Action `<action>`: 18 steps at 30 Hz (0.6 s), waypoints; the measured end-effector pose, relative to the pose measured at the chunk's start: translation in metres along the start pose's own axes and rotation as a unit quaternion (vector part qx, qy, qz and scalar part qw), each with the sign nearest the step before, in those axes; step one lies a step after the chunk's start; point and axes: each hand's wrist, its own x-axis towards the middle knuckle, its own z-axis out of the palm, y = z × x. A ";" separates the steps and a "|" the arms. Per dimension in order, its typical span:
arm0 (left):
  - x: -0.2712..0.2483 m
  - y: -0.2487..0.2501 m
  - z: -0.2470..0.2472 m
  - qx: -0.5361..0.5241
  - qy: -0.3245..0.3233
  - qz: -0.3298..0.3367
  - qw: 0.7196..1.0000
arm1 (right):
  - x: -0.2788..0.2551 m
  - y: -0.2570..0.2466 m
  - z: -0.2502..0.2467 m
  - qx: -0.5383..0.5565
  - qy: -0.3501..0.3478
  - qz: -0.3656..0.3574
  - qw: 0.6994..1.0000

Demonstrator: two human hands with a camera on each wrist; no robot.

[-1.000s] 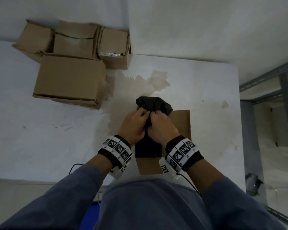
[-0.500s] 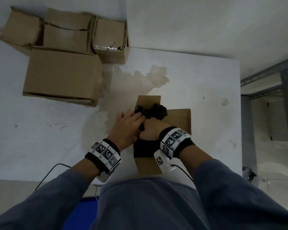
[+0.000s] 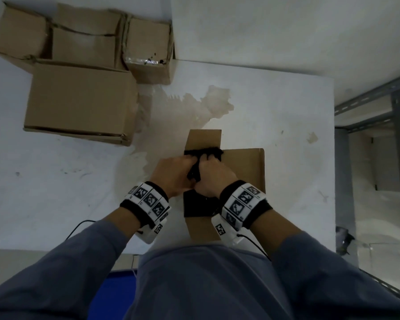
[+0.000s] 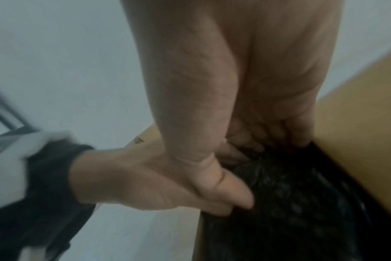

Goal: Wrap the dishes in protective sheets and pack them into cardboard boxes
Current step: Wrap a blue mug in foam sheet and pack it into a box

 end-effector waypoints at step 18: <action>0.004 -0.002 0.002 0.029 -0.068 0.016 0.997 | -0.001 -0.002 -0.011 0.027 -0.010 0.005 1.000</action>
